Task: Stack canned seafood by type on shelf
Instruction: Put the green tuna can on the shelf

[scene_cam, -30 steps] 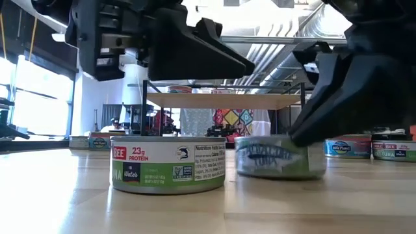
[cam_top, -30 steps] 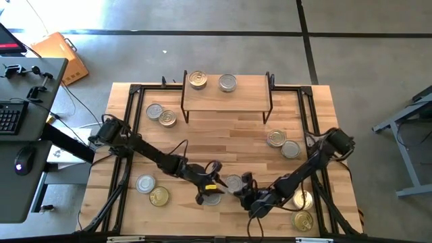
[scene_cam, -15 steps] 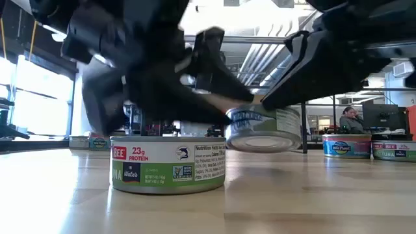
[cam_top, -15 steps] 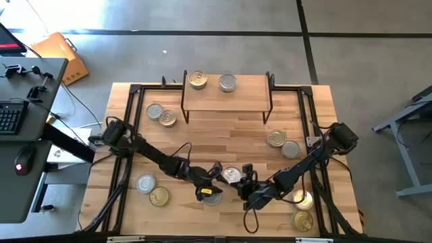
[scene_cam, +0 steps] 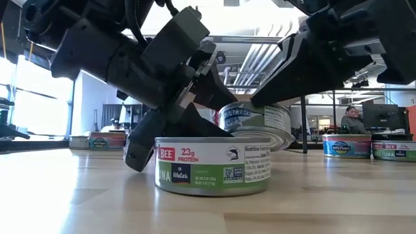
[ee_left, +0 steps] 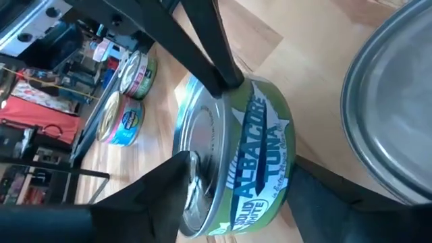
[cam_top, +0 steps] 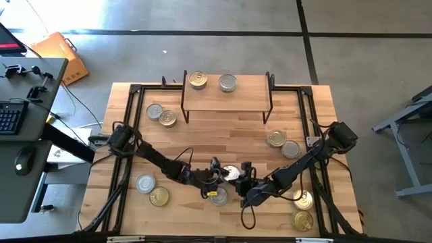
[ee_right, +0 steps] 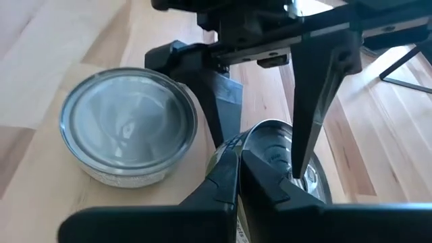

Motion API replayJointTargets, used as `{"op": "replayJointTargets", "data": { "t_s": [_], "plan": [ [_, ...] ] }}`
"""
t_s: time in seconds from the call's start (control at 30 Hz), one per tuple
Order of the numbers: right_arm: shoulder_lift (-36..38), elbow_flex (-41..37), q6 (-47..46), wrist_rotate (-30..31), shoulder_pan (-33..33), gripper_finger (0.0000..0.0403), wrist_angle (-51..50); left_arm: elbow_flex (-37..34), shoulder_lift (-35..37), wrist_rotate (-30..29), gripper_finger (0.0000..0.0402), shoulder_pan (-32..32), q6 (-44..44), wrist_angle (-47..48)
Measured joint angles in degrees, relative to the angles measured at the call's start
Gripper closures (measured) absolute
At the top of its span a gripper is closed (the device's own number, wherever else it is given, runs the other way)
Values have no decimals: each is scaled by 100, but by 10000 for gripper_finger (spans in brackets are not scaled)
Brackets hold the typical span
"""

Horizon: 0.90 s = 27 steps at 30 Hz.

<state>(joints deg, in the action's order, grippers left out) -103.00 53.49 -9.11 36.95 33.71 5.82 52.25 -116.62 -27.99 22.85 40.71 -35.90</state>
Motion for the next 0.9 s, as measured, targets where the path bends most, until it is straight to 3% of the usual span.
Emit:
{"op": "replayJointTargets", "data": {
  "t_s": [0.23, 0.37, 0.53, 0.73, 0.9],
  "plan": [
    [2, 0, 49, 54, -7, 402, 123, -2, 9, 38, 282, 41, -631, 133],
    [66, 0, 391, 179, 44, 385, 164, 0, 39, 8, 284, 110, -1225, 152],
    [464, 11, 462, 200, 52, 303, -23, 3, 284, -72, 284, 79, -2048, 655],
    [641, 11, 754, 136, -104, 192, -525, 463, 600, -5, 284, -78, -2863, 2180],
    [435, 11, 1221, -281, -468, 147, -552, 956, 599, 260, 284, -216, -3133, 2924]
  ]
}}
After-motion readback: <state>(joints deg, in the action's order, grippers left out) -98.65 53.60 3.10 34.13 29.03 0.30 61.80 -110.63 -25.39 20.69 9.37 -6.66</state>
